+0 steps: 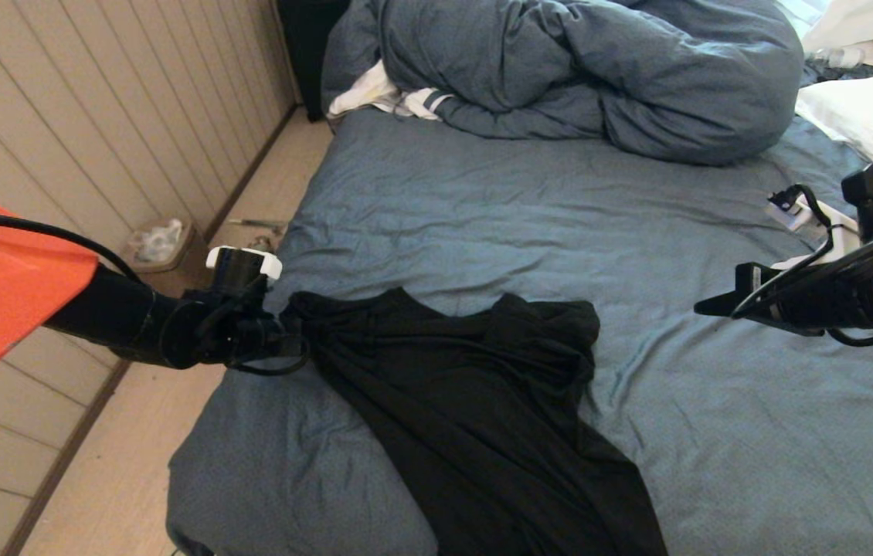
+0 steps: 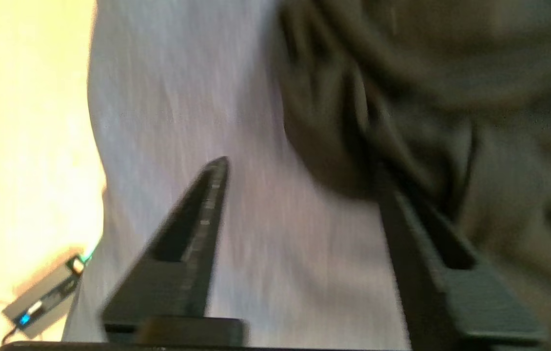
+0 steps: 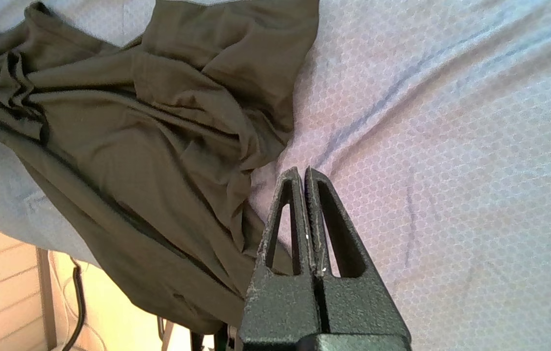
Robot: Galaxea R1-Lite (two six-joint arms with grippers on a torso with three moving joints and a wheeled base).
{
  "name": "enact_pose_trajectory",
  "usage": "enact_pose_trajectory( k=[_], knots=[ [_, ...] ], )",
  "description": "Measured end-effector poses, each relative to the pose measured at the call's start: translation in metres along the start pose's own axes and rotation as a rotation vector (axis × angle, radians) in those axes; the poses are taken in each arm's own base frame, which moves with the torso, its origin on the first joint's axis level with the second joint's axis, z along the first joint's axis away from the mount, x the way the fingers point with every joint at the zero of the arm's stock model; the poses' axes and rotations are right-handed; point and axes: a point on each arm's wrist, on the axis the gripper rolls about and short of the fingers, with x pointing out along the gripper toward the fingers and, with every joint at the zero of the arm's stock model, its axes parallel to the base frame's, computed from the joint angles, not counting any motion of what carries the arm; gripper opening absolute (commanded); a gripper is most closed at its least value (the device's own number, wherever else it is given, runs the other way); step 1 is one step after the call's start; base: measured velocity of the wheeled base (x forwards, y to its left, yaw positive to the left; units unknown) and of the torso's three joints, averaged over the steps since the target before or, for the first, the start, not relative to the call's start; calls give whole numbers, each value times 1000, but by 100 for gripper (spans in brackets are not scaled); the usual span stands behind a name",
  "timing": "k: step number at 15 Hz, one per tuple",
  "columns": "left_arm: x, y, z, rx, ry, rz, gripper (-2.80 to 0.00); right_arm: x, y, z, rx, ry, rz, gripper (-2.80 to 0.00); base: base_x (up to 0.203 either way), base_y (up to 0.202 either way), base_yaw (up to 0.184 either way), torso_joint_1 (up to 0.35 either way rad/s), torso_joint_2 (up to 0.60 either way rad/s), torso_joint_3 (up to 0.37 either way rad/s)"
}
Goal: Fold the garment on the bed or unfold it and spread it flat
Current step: Unford the black T-shirt
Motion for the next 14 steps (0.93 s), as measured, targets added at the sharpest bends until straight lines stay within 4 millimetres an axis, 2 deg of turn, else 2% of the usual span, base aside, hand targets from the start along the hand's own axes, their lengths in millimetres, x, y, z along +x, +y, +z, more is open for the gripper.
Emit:
enact_pose_trajectory(
  k=[4, 7, 8, 9, 14],
  knots=[
    [-32, -11, -9, 27, 2, -48, 0, 1, -1, -2, 2, 7, 12, -280, 0, 0, 0, 0, 0, 0],
    [-56, -22, -6, 38, -36, -100, 0, 2, -1, -4, 3, 11, 19, -280, 0, 0, 0, 0, 0, 0],
    [-60, -23, -4, 35, -46, -104, -149, 1, -1, -4, 3, 9, 18, -280, 0, 0, 0, 0, 0, 0],
    [-64, -23, -1, 24, -57, -105, -280, 1, -1, -4, 3, 9, 19, -280, 0, 0, 0, 0, 0, 0],
    [-80, -17, 25, -72, -116, -106, -280, 2, -1, -3, 7, 9, 16, -280, 0, 0, 0, 0, 0, 0]
  ],
)
